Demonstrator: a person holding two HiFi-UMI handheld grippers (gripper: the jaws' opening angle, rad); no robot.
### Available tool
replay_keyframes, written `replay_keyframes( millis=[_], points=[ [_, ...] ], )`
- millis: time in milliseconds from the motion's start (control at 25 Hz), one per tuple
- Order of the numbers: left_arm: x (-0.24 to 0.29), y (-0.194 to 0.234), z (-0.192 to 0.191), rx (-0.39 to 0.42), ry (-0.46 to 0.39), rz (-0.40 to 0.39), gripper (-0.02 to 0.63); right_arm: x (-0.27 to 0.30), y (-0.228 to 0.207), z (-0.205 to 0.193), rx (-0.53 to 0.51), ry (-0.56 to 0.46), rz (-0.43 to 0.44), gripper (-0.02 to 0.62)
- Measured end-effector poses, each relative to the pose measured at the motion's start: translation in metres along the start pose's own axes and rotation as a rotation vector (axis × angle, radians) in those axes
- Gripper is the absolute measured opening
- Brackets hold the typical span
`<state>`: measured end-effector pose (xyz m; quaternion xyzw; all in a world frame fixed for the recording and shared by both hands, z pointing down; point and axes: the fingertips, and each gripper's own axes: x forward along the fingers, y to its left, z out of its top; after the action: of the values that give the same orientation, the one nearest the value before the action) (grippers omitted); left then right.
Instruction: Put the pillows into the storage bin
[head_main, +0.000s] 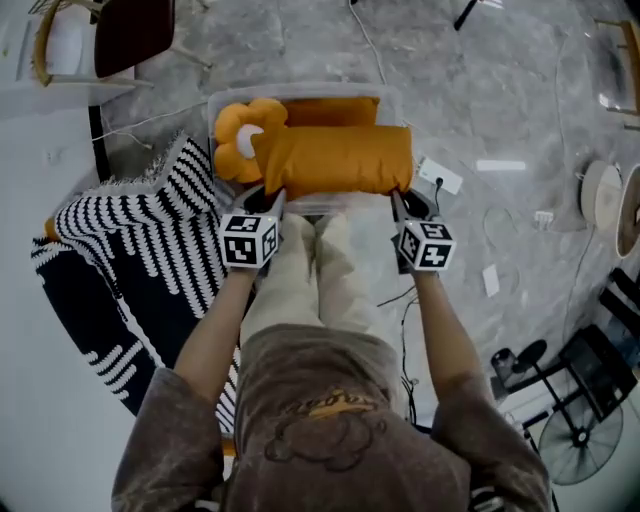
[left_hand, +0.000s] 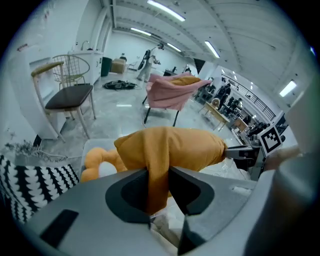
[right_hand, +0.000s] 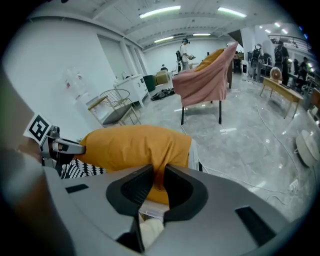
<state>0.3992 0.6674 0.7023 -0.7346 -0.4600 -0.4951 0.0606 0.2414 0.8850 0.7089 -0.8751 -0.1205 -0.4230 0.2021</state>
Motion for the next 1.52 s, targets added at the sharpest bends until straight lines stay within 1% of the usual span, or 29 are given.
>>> replay_keyframes(
  millis=[160,280,360,440,480,520,560,600,640,760,880,1000,1160,1280,1400,1520],
  points=[
    [0.056,0.031,-0.053,-0.036,0.064,-0.005,0.11,0.057,-0.013,-0.05,0.023,0.066,-0.023,0.071],
    [0.078,0.046,-0.088,-0.056,0.116,-0.014,0.114,0.081,-0.016,-0.089,0.054,0.116,-0.038,0.075],
    [0.09,0.052,-0.104,-0.077,0.136,-0.02,0.118,0.089,-0.019,-0.109,0.075,0.143,-0.039,0.077],
    [0.101,0.063,-0.113,-0.097,0.138,0.003,0.127,0.094,-0.025,-0.121,0.095,0.154,-0.044,0.089],
    [0.105,0.071,-0.116,-0.102,0.134,0.036,0.177,0.096,-0.029,-0.126,0.105,0.153,-0.056,0.114],
    [0.108,0.079,-0.118,-0.101,0.132,0.072,0.228,0.097,-0.034,-0.129,0.115,0.149,-0.074,0.164],
    [0.11,0.084,-0.12,-0.098,0.132,0.096,0.275,0.097,-0.038,-0.131,0.122,0.145,-0.094,0.2],
    [0.11,0.086,-0.12,-0.096,0.131,0.103,0.314,0.096,-0.039,-0.133,0.126,0.141,-0.106,0.22],
    [0.11,0.084,-0.118,-0.092,0.127,0.098,0.324,0.096,-0.037,-0.132,0.126,0.137,-0.106,0.238],
    [0.106,0.069,-0.104,-0.075,0.109,0.063,0.33,0.095,-0.028,-0.122,0.125,0.119,-0.075,0.241],
    [0.083,0.049,-0.082,-0.072,0.092,0.021,0.33,0.081,-0.01,-0.099,0.12,0.106,-0.047,0.235],
    [0.045,0.026,-0.045,-0.054,0.051,-0.019,0.33,0.056,0.019,-0.061,0.112,0.071,0.026,0.222],
    [-0.009,0.003,0.037,-0.021,-0.061,-0.053,0.33,0.02,0.061,0.022,0.069,-0.034,0.166,0.196],
    [-0.062,-0.022,0.093,0.002,-0.133,-0.089,0.33,-0.024,0.093,0.083,0.025,-0.103,0.239,0.19],
    [-0.115,-0.051,0.142,0.045,-0.175,-0.15,0.33,-0.074,0.129,0.145,-0.01,-0.19,0.3,0.178],
    [-0.164,-0.077,0.182,0.097,-0.208,-0.209,0.33,-0.121,0.167,0.197,-0.063,-0.266,0.353,0.178]
  ],
)
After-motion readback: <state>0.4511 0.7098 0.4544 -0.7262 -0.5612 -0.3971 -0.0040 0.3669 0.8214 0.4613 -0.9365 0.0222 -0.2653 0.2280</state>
